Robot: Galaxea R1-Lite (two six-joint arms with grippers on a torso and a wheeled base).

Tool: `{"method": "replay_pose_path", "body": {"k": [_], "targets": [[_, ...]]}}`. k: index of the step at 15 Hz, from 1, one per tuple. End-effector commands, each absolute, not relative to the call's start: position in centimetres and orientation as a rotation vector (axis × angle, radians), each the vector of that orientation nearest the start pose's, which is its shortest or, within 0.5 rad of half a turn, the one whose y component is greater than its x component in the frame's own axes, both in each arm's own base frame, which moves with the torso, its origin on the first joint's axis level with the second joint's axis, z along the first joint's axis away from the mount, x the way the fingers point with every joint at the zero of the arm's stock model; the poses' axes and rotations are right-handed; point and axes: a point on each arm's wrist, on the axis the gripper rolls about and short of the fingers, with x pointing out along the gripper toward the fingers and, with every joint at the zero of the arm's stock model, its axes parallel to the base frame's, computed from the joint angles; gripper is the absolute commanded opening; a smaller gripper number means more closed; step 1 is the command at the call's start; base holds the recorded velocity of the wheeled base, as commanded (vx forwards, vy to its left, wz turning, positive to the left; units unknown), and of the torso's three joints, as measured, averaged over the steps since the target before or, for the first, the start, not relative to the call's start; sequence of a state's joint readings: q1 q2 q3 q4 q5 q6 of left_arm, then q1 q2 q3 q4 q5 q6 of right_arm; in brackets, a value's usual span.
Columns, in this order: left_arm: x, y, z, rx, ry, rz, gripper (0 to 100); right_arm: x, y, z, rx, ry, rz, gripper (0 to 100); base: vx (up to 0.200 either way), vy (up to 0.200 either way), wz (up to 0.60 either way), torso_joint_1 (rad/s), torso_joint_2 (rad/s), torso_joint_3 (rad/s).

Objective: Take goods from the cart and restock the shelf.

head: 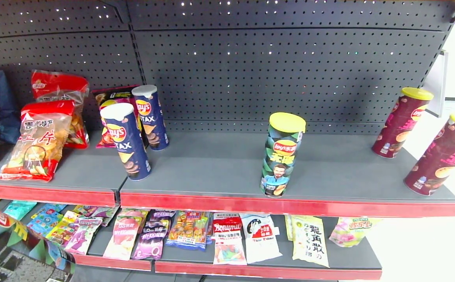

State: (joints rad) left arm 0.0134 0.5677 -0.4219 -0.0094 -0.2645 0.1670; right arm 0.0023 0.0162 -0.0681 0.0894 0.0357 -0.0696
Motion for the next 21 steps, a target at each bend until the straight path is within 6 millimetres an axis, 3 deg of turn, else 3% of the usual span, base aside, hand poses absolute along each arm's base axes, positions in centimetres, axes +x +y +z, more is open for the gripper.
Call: {"method": "replay_pose_path", "body": {"k": [1,5,13,16,19,21], "targets": [[3.7,-0.5,19.4,0.141,0.143,-0.262,0,-2.6,-0.2,8.3,0.0,0.0,-0.083,100,0.0,0.0,0.0,0.0,0.0,0.0],[3.8,-0.5,19.6,0.142,0.138,-0.268,0,-2.6,-0.2,8.3,-0.026,-0.007,-0.071,100,0.0,0.0,0.0,0.0,0.0,0.0],[4.1,-0.6,19.6,0.14,0.149,-0.288,0,-2.6,-0.1,8.3,-0.037,-0.007,-0.057,100,0.0,0.0,-0.6,0.003,0.0,0.002],[4.5,-0.6,19.9,0.139,0.157,-0.284,0,-2.6,-0.1,8.3,-0.037,-0.007,-0.052,100,0.0,0.0,0.0,0.0,0.0,0.0],[6.6,-0.5,21.0,0.131,0.202,-0.287,0,-2.6,0.0,8.3,-0.037,-0.011,0.021,100,0.0,0.0,0.0,0.0,0.0,0.0],[9.3,-0.5,21.9,0.129,0.217,-0.288,0,-2.6,0.1,8.3,-0.029,-0.011,0.04,100,0.0,0.0,0.0,0.0,0.0,0.0]]}}
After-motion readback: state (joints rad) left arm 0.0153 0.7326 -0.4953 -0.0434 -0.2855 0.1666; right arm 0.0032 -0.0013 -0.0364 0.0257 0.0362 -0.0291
